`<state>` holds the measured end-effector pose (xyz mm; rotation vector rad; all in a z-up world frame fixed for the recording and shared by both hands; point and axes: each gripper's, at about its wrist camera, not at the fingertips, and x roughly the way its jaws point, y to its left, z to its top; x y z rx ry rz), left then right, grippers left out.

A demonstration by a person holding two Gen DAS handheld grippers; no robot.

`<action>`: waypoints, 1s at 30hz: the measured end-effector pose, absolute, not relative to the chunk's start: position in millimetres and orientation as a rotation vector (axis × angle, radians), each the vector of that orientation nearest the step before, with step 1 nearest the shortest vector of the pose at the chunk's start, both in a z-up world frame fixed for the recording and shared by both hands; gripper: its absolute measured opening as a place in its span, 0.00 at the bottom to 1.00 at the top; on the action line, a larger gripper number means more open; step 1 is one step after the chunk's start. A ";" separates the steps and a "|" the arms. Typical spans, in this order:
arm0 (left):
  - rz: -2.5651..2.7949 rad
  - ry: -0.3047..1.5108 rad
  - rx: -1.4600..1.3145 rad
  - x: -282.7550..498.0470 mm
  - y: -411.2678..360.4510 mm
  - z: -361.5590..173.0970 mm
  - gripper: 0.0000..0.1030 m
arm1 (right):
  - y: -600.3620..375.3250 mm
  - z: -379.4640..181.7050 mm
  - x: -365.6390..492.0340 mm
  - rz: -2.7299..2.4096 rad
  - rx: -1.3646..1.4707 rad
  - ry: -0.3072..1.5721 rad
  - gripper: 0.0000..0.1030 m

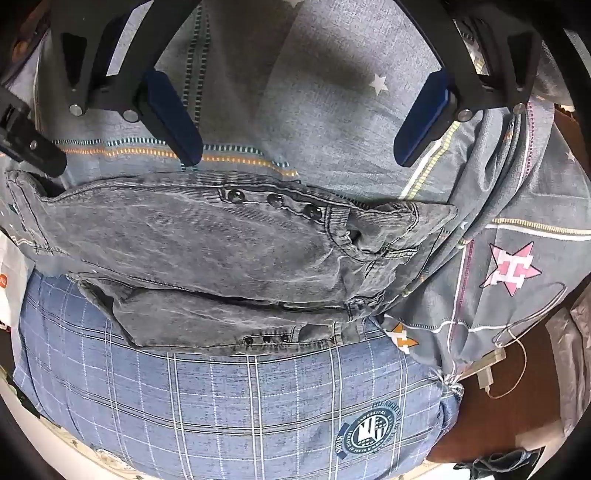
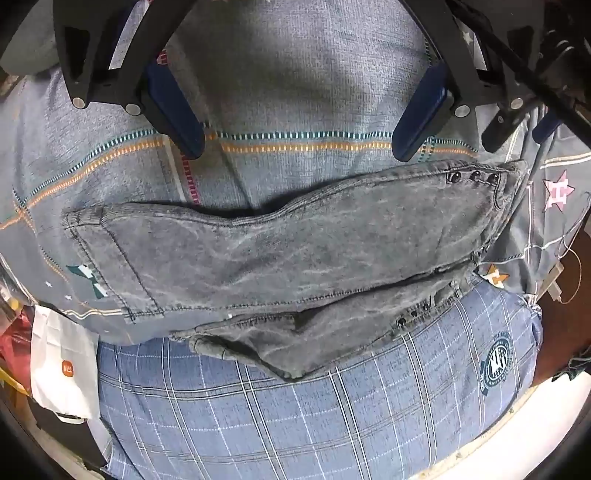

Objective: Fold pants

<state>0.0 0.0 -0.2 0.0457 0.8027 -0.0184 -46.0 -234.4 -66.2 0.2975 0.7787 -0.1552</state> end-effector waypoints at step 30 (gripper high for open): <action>-0.013 0.781 0.065 -6.1 -4.4 6.2 1.00 | -243.1 -65.6 -23.3 -0.132 0.328 0.749 0.99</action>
